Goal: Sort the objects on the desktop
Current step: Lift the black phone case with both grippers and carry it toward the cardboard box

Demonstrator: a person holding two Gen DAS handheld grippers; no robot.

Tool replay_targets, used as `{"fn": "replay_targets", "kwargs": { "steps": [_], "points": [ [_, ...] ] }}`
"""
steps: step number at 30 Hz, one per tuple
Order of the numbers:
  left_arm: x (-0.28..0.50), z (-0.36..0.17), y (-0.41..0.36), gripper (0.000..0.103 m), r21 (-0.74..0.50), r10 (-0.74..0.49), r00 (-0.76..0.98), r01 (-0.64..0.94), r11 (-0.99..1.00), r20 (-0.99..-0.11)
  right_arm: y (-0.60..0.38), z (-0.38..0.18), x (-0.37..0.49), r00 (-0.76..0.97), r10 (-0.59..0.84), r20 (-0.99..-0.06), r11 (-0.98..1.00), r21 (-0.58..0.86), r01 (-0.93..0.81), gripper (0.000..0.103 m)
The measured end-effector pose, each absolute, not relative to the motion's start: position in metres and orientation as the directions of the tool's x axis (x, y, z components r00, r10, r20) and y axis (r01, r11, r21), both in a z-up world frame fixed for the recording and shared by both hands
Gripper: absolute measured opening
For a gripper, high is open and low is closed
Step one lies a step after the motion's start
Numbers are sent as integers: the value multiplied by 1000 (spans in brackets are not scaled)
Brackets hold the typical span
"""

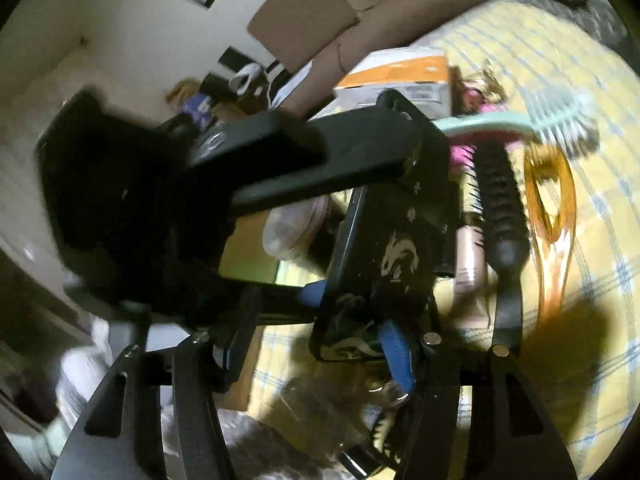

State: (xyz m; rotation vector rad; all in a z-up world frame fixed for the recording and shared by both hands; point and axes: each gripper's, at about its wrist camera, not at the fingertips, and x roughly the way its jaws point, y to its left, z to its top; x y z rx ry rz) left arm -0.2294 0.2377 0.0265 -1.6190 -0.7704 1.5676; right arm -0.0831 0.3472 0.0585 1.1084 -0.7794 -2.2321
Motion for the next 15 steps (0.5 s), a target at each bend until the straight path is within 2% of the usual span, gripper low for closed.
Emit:
{"fn": "replay_targets", "kwargs": {
  "steps": [3, 5, 6, 7, 8, 9, 11, 15],
  "points": [
    [-228, 27, 240, 82, -809, 806, 81, -109, -578, -587, 344, 58, -82, -520, -669, -531, -702, 682, 207, 60],
    [-226, 25, 235, 61, -798, 796, 69, -110, -593, -601, 344, 59, -80, -517, -674, -527, -698, 684, 213, 62],
    [-226, 23, 232, 54, -802, 801, 64, -101, -589, -596, 345, 60, -79, -519, -674, -526, -699, 682, 216, 63],
    [-224, 21, 228, 38, -803, 801, 59, -93, -589, -595, 344, 60, -76, -518, -675, -525, -698, 681, 220, 64],
    [-223, 17, 224, 26, -802, 801, 55, -84, -591, -596, 346, 61, -75, -515, -681, -520, -692, 687, 222, 65],
    [-222, 14, 221, 24, -801, 800, 51, -78, -594, -598, 349, 61, -75, -509, -688, -518, -685, 695, 219, 66],
    [-221, 10, 219, 17, -756, 757, 37, -102, -647, -653, 351, 56, -78, -479, -661, -577, -721, 665, 194, 67],
    [-220, 8, 218, 11, -742, 744, 25, -98, -663, -668, 373, 42, -80, -477, -589, -653, -766, 639, 72, 73]
  ]
}}
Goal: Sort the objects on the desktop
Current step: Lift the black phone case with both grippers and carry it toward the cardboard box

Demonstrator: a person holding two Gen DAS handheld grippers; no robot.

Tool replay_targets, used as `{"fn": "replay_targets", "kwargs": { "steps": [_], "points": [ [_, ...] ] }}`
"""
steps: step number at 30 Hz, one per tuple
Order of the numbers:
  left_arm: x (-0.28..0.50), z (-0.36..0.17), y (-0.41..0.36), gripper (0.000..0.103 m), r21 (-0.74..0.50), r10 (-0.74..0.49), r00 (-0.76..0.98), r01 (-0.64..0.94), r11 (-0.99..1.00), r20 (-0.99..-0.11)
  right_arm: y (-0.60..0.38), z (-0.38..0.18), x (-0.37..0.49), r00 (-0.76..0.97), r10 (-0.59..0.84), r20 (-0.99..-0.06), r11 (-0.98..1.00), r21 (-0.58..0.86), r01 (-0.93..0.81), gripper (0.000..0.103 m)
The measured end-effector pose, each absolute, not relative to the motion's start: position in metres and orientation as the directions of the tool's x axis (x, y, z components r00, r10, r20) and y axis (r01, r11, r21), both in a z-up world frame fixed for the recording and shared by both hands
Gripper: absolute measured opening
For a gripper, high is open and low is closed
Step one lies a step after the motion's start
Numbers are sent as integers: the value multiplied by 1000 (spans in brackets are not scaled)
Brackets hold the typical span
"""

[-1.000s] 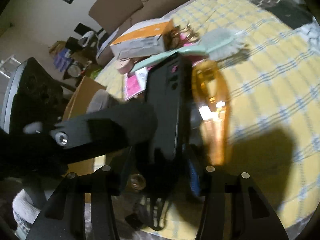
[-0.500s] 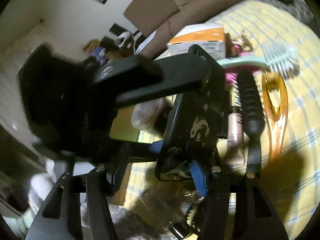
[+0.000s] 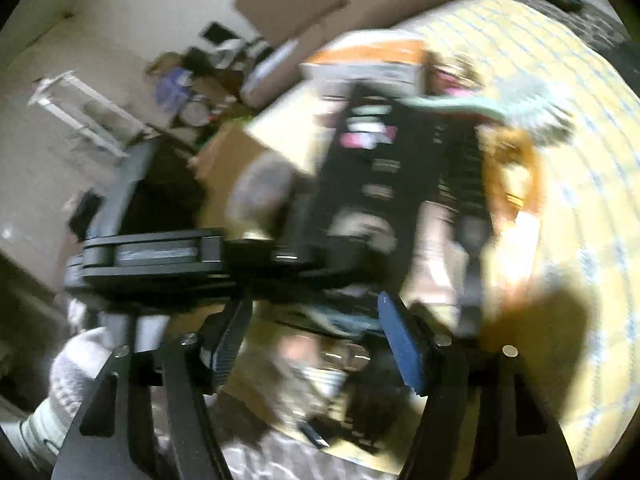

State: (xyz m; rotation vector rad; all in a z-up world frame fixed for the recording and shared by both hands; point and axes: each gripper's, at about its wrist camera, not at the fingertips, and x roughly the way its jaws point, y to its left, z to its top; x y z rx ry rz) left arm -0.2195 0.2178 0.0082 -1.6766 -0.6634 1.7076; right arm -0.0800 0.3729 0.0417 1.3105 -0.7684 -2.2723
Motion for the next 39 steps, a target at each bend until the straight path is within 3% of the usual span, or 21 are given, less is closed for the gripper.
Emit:
{"fn": "replay_targets", "kwargs": {
  "steps": [5, 14, 21, 23, 26, 34, 39],
  "points": [
    [-218, 1, 212, 9, -785, 785, 27, -46, -618, -619, 394, 19, -83, -507, -644, -573, -642, 765, -48, 76],
    [-208, -6, 202, 9, -920, 924, 30, 84, -382, -381, 411, 33, -83, -527, -677, -513, -567, 821, -71, 78],
    [-199, 2, 200, 9, -971, 977, 15, 110, -213, -212, 429, 34, -57, -572, -749, -336, -373, 926, -55, 78],
    [-197, 10, 196, 9, -975, 980, 20, 94, -199, -198, 427, 40, -55, -574, -777, -257, -306, 952, -12, 64],
    [-192, 26, 183, 10, -983, 985, 27, 65, -172, -171, 418, 58, -51, -569, -803, -179, -257, 965, 59, 51],
    [-187, 81, 98, 10, -988, 988, -28, -24, -154, -153, 344, 111, -56, -518, -848, -114, -233, 958, 170, 47],
    [-192, 104, 24, 10, -987, 982, -120, -53, -152, -145, 268, 150, -82, -438, -878, -194, -311, 926, 215, 49]
  ]
}}
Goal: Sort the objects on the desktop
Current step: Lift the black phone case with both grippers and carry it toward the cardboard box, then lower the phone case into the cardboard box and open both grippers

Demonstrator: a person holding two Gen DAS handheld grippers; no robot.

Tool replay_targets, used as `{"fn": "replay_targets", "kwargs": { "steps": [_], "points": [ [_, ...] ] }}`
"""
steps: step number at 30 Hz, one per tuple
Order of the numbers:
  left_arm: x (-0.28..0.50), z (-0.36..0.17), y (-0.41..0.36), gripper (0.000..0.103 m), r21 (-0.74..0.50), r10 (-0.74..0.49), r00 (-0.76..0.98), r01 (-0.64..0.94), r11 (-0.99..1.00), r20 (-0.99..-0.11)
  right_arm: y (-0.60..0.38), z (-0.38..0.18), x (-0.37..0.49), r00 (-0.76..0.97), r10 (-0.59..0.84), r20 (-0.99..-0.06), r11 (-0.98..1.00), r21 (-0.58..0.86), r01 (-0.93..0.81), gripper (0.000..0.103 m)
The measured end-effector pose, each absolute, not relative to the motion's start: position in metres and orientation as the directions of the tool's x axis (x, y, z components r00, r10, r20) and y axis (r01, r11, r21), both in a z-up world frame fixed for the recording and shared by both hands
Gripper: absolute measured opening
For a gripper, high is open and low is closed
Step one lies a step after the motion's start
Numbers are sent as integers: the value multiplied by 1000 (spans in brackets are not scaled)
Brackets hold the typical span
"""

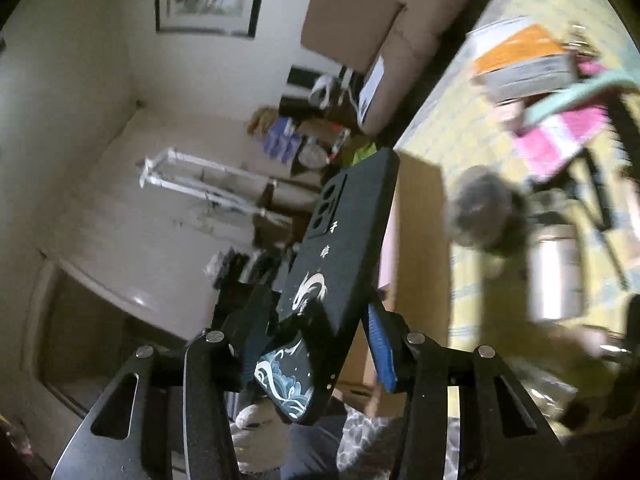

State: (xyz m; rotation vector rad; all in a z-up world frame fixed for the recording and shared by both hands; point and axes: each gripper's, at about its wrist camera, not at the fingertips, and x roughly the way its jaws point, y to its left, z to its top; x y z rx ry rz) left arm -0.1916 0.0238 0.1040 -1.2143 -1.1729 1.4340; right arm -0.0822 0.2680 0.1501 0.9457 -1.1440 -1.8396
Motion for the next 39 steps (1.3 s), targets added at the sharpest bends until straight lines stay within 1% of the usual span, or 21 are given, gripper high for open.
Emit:
{"fn": "replay_targets", "kwargs": {
  "steps": [2, 5, 10, 15, 20, 23, 27, 29, 33, 39],
  "points": [
    [-197, 109, -8, 10, -985, 976, -156, -58, -164, -153, 232, 163, -99, -403, -884, -238, -349, 909, 227, 49],
    [-207, 114, -43, 10, -982, 965, -203, -58, -182, -167, 184, 168, -121, -362, -884, -295, -393, 889, 235, 49],
    [-236, 118, -91, 13, -977, 944, -270, -44, -211, -191, 120, 156, -155, -319, -880, -352, -431, 874, 226, 49],
    [-262, 103, -135, 13, -963, 918, -308, -21, -268, -249, 72, 134, -190, -298, -868, -396, -460, 868, 187, 49],
    [-289, 85, -165, 13, -936, 886, -315, 17, -351, -339, 43, 107, -219, -285, -824, -490, -542, 828, 146, 49],
    [-304, 79, -168, 13, -900, 856, -299, 23, -434, -421, 42, 95, -228, -292, -789, -540, -592, 796, 126, 50],
    [-313, 78, -168, 13, -844, 810, -280, 0, -536, -515, 45, 93, -230, -325, -723, -609, -673, 727, 137, 53],
    [-315, 81, -158, 13, -796, 772, -267, -31, -605, -577, 46, 96, -228, -339, -696, -633, -706, 690, 162, 54],
    [-312, 81, -138, 13, -713, 707, -242, -79, -697, -665, 47, 105, -222, -375, -645, -666, -759, 618, 208, 55],
    [-304, 82, -116, 13, -574, 593, -209, -150, -805, -777, 40, 114, -213, -390, -590, -707, -807, 521, 276, 56]
  ]
}}
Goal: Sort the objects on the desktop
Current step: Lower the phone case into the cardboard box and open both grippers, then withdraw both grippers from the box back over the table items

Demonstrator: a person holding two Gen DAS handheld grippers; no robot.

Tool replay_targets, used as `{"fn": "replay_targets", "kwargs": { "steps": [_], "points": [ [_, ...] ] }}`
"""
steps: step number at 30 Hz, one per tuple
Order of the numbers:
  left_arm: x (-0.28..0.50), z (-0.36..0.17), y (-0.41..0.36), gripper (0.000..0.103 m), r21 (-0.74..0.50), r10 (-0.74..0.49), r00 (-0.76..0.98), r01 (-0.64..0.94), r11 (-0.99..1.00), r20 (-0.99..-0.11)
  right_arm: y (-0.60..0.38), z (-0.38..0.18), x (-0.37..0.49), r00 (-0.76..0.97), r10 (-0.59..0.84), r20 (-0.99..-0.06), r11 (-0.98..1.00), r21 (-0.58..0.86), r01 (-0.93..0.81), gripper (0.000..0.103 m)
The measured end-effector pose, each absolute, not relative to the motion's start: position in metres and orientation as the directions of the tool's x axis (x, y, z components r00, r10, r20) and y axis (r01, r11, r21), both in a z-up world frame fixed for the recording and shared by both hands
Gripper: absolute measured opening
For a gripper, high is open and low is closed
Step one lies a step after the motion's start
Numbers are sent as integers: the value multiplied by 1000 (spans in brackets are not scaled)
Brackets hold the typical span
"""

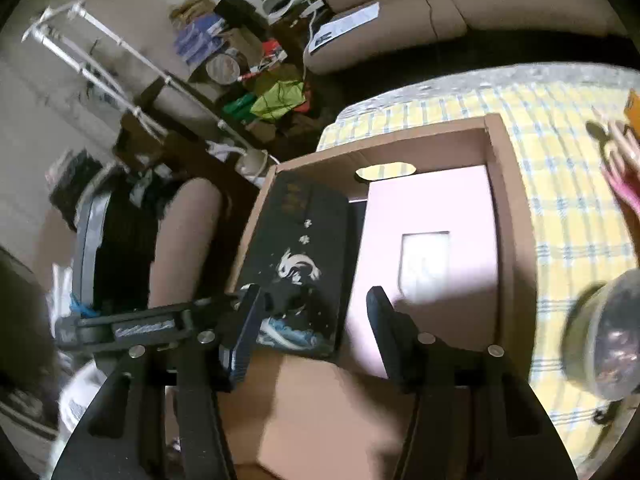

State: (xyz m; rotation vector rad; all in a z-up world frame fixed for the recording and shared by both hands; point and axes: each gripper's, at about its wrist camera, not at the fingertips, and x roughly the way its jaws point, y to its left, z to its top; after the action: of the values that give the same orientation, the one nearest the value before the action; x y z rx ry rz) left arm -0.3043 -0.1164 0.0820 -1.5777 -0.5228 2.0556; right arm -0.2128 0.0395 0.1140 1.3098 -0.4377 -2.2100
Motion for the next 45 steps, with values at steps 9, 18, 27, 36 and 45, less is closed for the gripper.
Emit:
{"fn": "replay_targets", "kwargs": {
  "steps": [9, 18, 27, 36, 45],
  "points": [
    [-309, 82, -110, 13, -504, 533, -208, -179, -845, -820, 34, 101, -204, -364, -539, -759, -839, 444, 315, 57],
    [-283, 118, -140, 44, -494, 521, -354, -171, -852, -776, 21, 90, -197, -348, -520, -780, -844, 407, 348, 57],
    [-245, 127, -180, 62, -663, 634, -447, -114, -740, -631, 5, 89, -194, -345, -500, -794, -852, 379, 361, 62],
    [-225, 129, -162, 83, -547, 557, -430, -160, -822, -711, 10, 92, -189, -355, -460, -814, -874, 345, 343, 69],
    [-202, 135, -157, 89, -506, 527, -428, -174, -845, -734, 16, 111, -170, -427, -390, -816, -908, 263, 327, 92]
  ]
}}
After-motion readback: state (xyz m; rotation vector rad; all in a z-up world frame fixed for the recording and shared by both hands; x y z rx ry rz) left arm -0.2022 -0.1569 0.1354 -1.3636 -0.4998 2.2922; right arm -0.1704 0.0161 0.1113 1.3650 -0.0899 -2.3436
